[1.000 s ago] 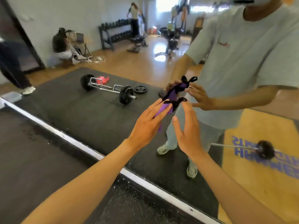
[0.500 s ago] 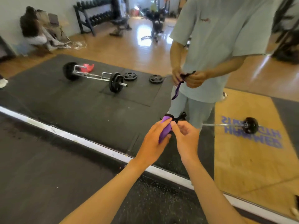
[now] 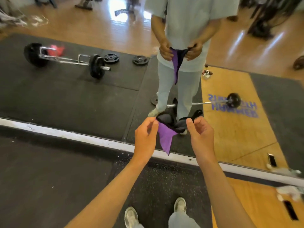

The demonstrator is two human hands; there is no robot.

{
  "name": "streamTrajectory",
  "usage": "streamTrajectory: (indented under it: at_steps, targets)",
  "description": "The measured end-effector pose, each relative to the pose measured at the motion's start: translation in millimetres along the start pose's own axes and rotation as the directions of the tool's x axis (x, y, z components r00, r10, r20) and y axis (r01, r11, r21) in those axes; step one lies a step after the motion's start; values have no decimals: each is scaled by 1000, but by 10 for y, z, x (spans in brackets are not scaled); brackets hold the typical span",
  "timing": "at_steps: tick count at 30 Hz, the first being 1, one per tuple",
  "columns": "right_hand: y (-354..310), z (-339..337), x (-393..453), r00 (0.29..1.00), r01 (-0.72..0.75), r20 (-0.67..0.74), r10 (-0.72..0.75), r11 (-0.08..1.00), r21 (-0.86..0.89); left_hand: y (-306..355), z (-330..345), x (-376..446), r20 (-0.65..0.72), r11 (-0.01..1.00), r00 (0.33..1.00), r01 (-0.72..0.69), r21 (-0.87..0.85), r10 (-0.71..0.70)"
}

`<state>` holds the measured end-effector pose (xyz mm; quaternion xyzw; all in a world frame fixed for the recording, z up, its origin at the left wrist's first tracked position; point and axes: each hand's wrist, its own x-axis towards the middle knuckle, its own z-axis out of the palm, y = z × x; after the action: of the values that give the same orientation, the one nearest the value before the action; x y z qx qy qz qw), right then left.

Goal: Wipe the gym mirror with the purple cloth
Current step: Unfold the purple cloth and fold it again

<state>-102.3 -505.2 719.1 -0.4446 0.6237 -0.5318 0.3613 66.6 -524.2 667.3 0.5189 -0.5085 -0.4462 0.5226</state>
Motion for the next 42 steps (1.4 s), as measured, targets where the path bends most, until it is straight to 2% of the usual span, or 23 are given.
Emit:
streamTrajectory:
  at_steps: [3,7,9,11,13,18,21,23,25,27,29,31,33,35,36,38,39,40,41,42]
  targets:
    - [35,3,-56,995,-70,-66,77,992,108,-39,-149,38,-70,998,997,24,-52,-27]
    - [107,94,-106,984,-166,-35,177,966,200,40,-92,-34,-59,998,997,48,-32,-50]
    - [96,120,-83,980,-180,-49,192,964,195,93,-61,-40,-100,999,995,-1,40,5]
    - [30,92,-33,984,-135,-107,143,988,79,143,-125,1,-132,980,982,-114,166,137]
    - [-45,32,33,989,-75,-128,76,997,11,186,-228,62,-90,945,967,-209,252,238]
    - [-8,-59,151,994,-110,21,110,994,12,351,-307,146,105,946,983,-173,273,149]
    - [-69,-34,151,989,22,146,-14,998,-53,432,-263,166,186,918,965,-238,317,186]
    - [-110,-15,160,939,50,342,-30,998,-50,484,-209,158,248,896,945,-288,336,211]
    - [-139,36,157,841,10,541,33,997,-78,508,-167,168,296,877,928,-325,354,224]
    - [-116,88,149,766,80,641,57,980,-184,490,-151,192,319,868,922,-334,367,220]
    - [-88,140,117,743,117,668,42,974,-192,425,-171,200,307,872,929,-318,371,208]
    - [-99,182,58,742,96,670,33,983,-155,290,-204,173,249,892,953,-260,370,174]
    - [-99,199,42,758,-23,648,82,995,-100,101,-249,126,133,886,985,-160,434,113]
    - [-126,199,40,781,-199,606,152,980,11,-63,-295,48,26,894,997,53,444,-71]
    - [-127,198,52,787,-287,588,187,955,81,-185,-324,14,16,897,973,204,392,-229]
    - [-168,195,65,790,-446,551,267,868,219,-326,-362,-104,119,825,831,503,259,-544]
    - [-189,192,74,788,-503,536,302,818,279,-403,-366,-173,226,774,740,605,188,-633]
    - [-188,186,90,787,-536,527,321,779,325,-446,-361,-259,317,723,662,678,132,-679]
    - [-196,187,96,786,-556,517,339,754,350,-424,-338,-354,372,688,618,721,84,-693]
    - [-169,183,102,785,-567,506,357,743,356,-422,-299,-426,395,674,616,739,9,-681]
